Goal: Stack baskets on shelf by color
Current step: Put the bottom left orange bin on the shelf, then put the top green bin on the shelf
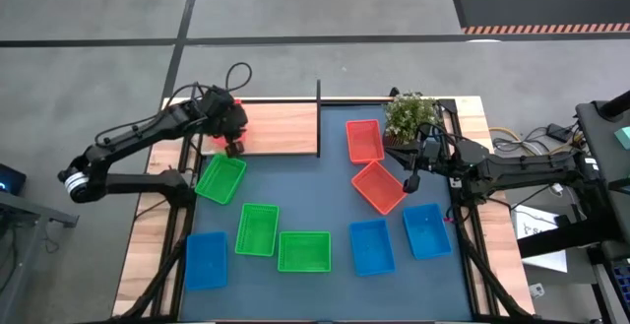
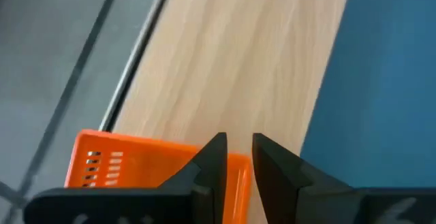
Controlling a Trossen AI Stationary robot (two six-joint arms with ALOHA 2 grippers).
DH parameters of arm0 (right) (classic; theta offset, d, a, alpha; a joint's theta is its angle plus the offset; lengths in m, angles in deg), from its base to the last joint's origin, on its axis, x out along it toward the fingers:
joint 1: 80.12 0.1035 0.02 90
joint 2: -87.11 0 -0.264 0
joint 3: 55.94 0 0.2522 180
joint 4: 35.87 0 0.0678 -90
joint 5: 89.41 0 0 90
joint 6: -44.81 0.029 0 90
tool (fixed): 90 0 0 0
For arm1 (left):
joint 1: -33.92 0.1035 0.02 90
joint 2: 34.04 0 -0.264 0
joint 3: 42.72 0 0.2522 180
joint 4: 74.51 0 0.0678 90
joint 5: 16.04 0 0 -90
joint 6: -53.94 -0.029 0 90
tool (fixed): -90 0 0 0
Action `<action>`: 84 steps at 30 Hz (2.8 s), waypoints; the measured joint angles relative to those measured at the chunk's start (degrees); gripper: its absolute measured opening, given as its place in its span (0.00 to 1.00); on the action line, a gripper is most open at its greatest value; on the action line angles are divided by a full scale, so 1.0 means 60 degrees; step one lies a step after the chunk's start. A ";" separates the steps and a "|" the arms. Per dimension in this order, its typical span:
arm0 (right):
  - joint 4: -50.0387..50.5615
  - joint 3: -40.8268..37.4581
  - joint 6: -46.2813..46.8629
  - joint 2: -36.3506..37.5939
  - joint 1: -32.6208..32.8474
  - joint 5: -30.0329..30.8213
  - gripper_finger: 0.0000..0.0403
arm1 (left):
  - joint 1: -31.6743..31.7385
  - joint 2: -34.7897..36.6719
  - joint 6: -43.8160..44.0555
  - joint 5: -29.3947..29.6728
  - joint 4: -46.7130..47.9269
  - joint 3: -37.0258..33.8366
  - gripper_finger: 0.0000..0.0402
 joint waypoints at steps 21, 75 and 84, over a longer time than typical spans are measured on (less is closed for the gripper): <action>0.0064 -0.0004 -0.0062 0.0000 -0.0002 -0.0003 0.02 | -0.0526 -0.3742 0.3253 0.3204 0.0297 0.0574 0.13; 0.0251 -0.0007 0.0182 0.0000 0.0002 -0.0022 0.02 | -0.9007 -0.1303 0.6358 0.0298 0.5758 -0.0798 0.45; 0.0266 -0.0007 0.0182 0.0000 0.0002 -0.0022 0.02 | -0.9000 -0.2064 0.6118 0.0357 0.5094 -0.1428 0.45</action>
